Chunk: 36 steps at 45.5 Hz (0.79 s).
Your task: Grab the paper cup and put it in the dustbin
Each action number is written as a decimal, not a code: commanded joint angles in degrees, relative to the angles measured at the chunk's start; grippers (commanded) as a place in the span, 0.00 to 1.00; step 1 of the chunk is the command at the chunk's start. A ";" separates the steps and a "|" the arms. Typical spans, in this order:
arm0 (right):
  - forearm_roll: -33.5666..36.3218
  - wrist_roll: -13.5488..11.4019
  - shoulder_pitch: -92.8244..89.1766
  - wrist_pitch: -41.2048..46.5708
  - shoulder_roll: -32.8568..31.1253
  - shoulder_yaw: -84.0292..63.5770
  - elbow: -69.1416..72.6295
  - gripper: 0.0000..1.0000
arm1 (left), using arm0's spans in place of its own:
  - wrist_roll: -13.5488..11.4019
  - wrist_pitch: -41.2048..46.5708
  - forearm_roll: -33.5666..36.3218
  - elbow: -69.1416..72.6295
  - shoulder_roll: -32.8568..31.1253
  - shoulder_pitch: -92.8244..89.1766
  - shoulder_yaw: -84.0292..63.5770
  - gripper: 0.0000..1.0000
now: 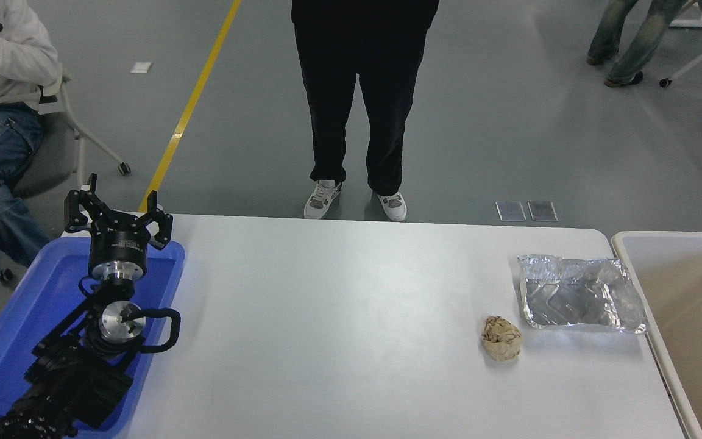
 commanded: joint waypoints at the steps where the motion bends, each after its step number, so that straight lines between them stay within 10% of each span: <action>1: 1.26 -2.85 -15.16 -0.19 9.81 13.98 -14.05 0.00 | 0.00 0.00 0.00 0.00 0.00 0.00 0.00 0.99; 36: 1.43 -3.38 -31.95 -0.19 17.28 20.22 -14.14 0.00 | 0.00 0.00 0.00 0.00 0.00 0.00 0.00 0.99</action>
